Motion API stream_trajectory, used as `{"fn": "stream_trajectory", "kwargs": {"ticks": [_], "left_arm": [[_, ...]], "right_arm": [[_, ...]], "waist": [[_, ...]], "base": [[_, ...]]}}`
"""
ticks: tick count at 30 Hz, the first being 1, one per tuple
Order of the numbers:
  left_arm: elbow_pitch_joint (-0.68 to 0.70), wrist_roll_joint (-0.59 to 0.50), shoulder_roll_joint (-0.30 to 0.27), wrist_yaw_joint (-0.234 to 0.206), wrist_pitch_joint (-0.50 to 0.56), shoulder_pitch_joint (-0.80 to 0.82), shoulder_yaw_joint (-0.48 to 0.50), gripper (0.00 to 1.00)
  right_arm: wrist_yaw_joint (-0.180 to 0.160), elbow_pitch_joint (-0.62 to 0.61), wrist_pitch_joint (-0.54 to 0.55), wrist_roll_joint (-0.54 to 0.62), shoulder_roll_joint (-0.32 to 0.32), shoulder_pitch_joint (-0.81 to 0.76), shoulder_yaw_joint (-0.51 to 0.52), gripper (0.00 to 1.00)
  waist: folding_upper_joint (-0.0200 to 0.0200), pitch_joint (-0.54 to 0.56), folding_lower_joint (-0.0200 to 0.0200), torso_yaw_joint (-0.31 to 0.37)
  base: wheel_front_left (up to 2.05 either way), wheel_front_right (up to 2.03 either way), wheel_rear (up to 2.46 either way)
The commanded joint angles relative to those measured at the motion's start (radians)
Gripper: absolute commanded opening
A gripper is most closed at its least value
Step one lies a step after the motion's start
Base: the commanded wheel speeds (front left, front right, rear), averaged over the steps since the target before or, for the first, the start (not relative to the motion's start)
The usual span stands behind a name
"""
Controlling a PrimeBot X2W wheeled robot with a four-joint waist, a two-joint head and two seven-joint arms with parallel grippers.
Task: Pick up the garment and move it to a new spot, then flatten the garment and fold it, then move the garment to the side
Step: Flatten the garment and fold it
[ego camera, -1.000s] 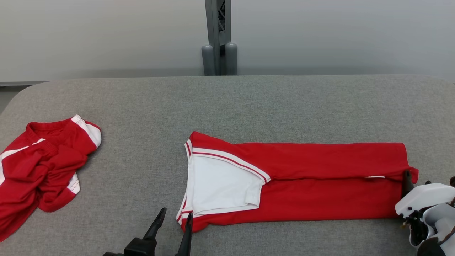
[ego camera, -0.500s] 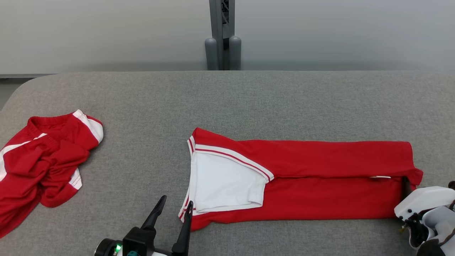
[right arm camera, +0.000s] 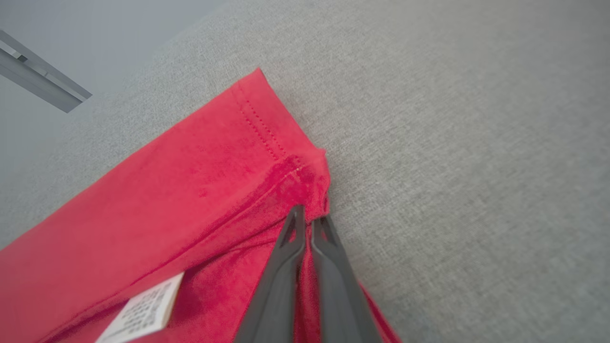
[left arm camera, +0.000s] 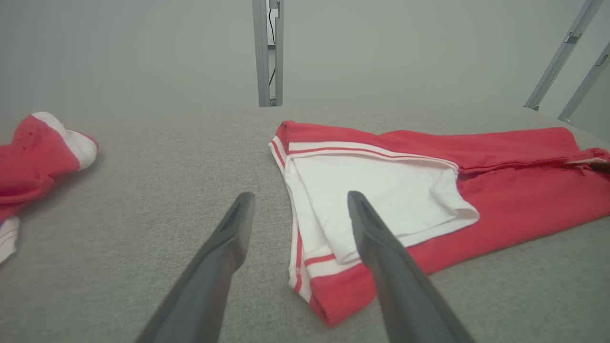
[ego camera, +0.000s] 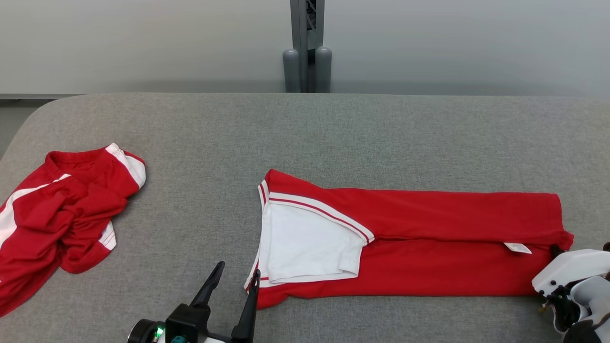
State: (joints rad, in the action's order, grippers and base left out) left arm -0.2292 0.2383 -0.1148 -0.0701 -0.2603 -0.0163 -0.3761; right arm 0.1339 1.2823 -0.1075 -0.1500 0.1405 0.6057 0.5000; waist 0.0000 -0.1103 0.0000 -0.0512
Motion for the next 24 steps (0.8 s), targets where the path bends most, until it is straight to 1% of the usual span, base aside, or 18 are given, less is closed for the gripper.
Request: {"fn": "stream_trajectory", "kwargs": {"ticks": [1,8,13,16,19,21,24], "left_arm": [[-0.002,0.006,-0.004,0.001,-0.005,0.012,0.0,1.0],[-0.008,0.013,-0.001,-0.006,-0.006,0.001,0.001,1.0],[-0.008,0.021,0.003,-0.006,-0.005,-0.005,0.001,1.0],[-0.012,0.027,0.007,-0.008,-0.005,-0.012,0.002,1.0],[-0.017,0.031,0.011,-0.008,-0.006,-0.016,0.002,1.0],[-0.018,0.037,0.016,-0.007,-0.006,-0.023,0.003,1.0],[-0.016,0.038,0.02,-0.006,-0.006,-0.034,0.003,1.0]], "right_arm": [[-0.006,0.012,-0.012,0.009,0.014,-0.013,0.002,0.0],[-0.006,0.002,-0.061,0.023,0.07,0.024,-0.022,0.0],[-0.005,-0.003,-0.061,0.031,0.106,0.055,-0.059,0.0],[-0.004,-0.009,-0.046,0.008,0.096,0.082,-0.087,0.0],[-0.003,-0.033,-0.03,-0.027,0.058,0.097,-0.127,0.0],[-0.004,-0.061,-0.016,-0.063,0.027,0.096,-0.165,0.0],[-0.003,-0.126,0.007,-0.106,-0.008,0.069,-0.256,0.0]], "waist": [[0.0,0.006,0.0,0.002],[0.0,0.033,0.0,0.021],[0.0,0.053,0.0,0.038],[0.0,0.069,0.0,0.045],[0.0,0.087,0.0,0.049],[0.0,0.102,0.0,0.048],[0.0,0.118,0.0,0.041]], "base": [[0.0,0.0,0.0],[0.0,0.0,0.0],[0.0,0.0,0.0],[0.0,0.0,0.0],[0.0,0.0,0.0],[0.0,0.0,0.0],[0.0,0.0,0.0]]}}
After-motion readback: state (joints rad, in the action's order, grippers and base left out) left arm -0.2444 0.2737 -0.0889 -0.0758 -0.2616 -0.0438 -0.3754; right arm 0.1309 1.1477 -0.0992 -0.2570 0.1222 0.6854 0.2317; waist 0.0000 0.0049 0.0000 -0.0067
